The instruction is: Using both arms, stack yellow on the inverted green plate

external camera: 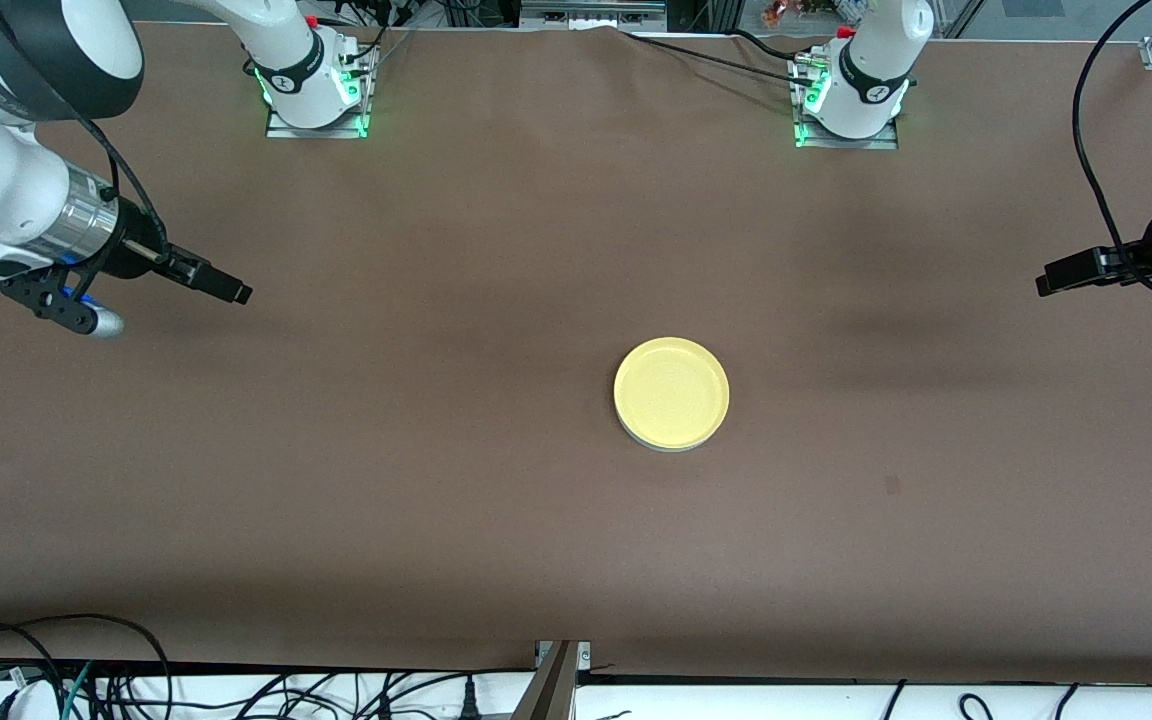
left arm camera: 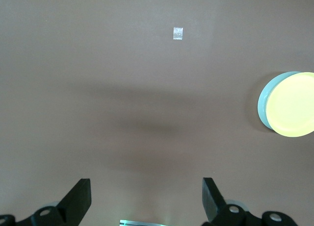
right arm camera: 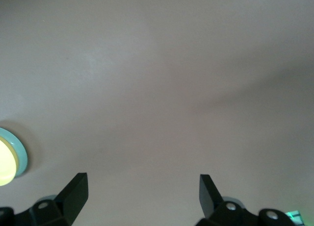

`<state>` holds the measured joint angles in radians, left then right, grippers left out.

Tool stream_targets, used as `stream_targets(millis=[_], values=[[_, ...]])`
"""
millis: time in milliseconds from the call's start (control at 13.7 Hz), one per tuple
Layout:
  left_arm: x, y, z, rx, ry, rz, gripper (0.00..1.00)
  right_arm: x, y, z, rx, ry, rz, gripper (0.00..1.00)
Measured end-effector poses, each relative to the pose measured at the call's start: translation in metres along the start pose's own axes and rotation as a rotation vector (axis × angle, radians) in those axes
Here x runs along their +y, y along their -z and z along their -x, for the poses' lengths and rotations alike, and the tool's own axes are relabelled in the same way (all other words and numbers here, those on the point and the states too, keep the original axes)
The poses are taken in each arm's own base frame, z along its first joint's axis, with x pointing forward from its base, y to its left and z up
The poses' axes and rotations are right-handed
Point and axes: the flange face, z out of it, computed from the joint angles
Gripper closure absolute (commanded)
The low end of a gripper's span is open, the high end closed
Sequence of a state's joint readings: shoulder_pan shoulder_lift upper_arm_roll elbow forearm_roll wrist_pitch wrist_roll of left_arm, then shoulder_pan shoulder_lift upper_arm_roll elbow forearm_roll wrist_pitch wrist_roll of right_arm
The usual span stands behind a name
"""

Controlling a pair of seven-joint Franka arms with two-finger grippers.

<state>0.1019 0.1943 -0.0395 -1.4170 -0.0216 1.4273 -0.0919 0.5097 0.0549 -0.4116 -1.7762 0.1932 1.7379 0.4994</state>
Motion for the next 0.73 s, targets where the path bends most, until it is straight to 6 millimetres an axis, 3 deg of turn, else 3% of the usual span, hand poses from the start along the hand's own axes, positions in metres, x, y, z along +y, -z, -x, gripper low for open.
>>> stream_targets(millis=[729], values=[[0.0002,0.0,0.0,0.0,0.0,0.0,0.0,0.0115,-0.0018,0.0051,0.008,0.167,0.068,0.0]])
